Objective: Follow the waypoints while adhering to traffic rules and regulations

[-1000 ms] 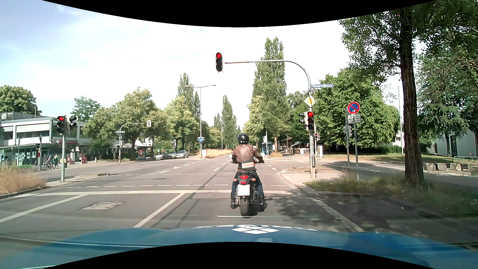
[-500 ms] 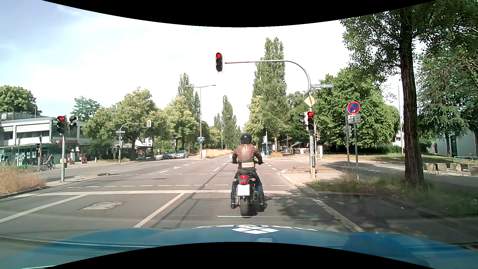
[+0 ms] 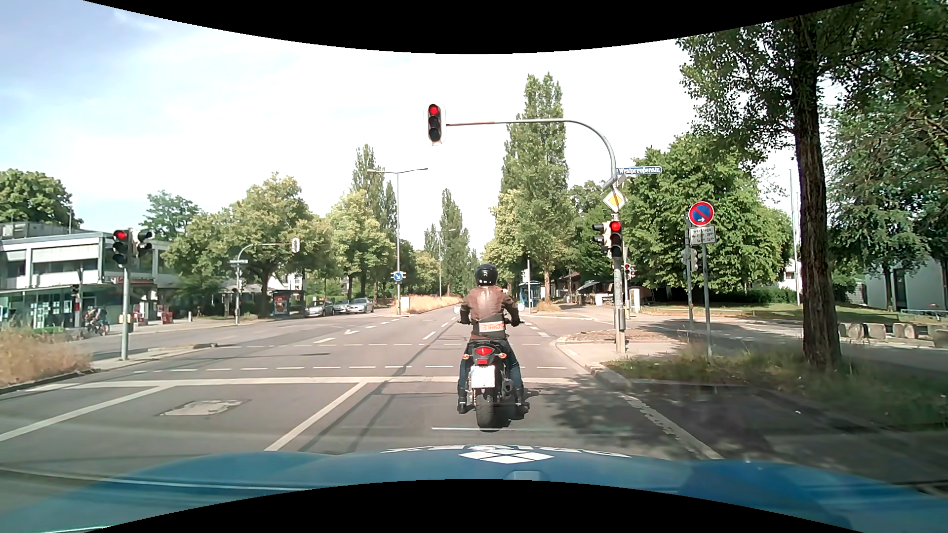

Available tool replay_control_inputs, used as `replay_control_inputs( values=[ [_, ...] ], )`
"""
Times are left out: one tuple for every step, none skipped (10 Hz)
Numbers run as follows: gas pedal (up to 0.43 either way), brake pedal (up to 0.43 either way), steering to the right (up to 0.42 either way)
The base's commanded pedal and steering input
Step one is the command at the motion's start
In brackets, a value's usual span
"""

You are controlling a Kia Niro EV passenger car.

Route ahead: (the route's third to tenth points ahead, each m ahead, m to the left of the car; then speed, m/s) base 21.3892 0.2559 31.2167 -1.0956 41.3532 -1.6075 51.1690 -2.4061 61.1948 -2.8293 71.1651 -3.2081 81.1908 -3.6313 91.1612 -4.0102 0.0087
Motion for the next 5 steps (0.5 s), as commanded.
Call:
replay_control_inputs(
  values=[
    [0.0, 0.201, -0.002],
    [0.0, 0.201, -0.001],
    [0.0, 0.201, -0.001],
    [0.0, 0.201, -0.001],
    [0.0, 0.201, -0.001]
  ],
)
